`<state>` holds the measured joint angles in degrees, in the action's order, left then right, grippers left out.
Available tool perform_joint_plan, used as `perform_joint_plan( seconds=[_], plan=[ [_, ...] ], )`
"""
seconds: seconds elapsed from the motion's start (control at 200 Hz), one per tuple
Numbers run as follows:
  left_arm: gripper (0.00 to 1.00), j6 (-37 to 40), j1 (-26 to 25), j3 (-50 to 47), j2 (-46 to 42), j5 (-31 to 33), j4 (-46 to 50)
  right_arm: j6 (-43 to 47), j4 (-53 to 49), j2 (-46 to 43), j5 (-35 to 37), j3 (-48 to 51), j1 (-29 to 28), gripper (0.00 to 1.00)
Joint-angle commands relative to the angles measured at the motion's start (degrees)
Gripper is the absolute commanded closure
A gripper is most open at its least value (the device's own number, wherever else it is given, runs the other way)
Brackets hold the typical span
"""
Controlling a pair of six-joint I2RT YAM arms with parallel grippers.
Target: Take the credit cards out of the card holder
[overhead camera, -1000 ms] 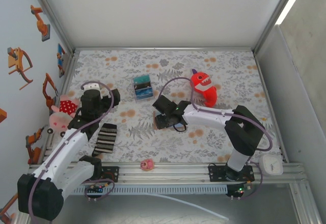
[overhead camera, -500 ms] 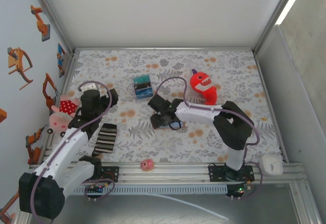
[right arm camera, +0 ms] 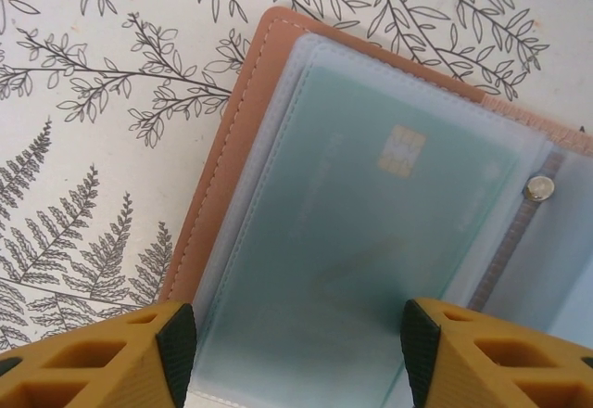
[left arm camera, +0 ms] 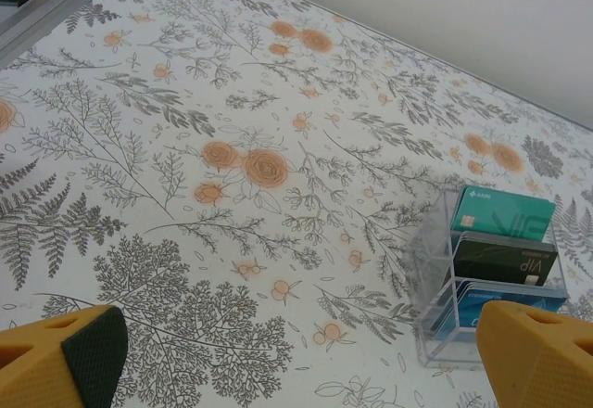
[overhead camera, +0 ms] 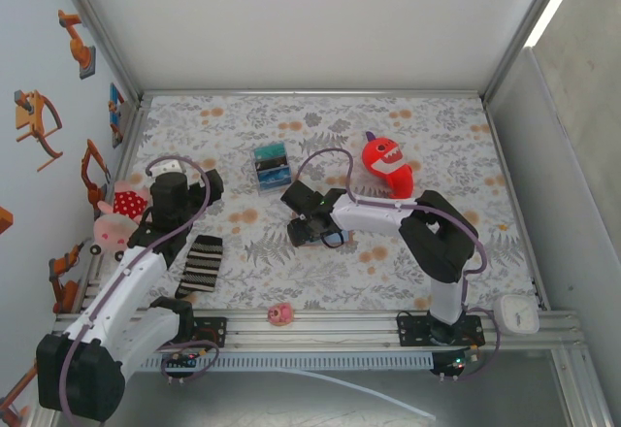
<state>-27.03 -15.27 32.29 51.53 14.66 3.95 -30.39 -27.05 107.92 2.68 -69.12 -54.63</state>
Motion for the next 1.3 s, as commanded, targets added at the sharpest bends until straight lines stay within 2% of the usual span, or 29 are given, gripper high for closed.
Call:
perform_joint_plan(
  seconds=[0.0,0.28,0.441,0.616,0.932,1.292],
  plan=[
    [0.03,-0.4,0.4,-0.7,-1.3,-1.5,0.0,0.2,-0.1,1.0,0.1,1.5,0.6,0.42],
    [0.03,1.3,0.3,-0.1,-2.8,-2.7,0.1,0.2,-0.1,0.0,0.8,2.1,0.8,0.53],
    [0.03,1.6,0.4,0.2,-3.9,-3.5,-0.6,0.0,-0.1,-1.3,1.9,2.1,0.8,0.65],
    [0.03,-2.2,0.3,1.0,-4.5,-3.1,-0.3,0.0,-0.1,-3.5,2.9,2.3,0.8,0.74],
    [0.03,-4.8,0.1,1.8,-4.6,-4.3,-0.5,-0.2,-0.6,-6.9,5.4,4.0,1.7,0.74],
    [0.03,1.1,-3.8,2.6,-2.8,-8.9,-3.5,-1.0,-1.3,-10.5,7.3,7.5,3.7,0.71]
  ],
)
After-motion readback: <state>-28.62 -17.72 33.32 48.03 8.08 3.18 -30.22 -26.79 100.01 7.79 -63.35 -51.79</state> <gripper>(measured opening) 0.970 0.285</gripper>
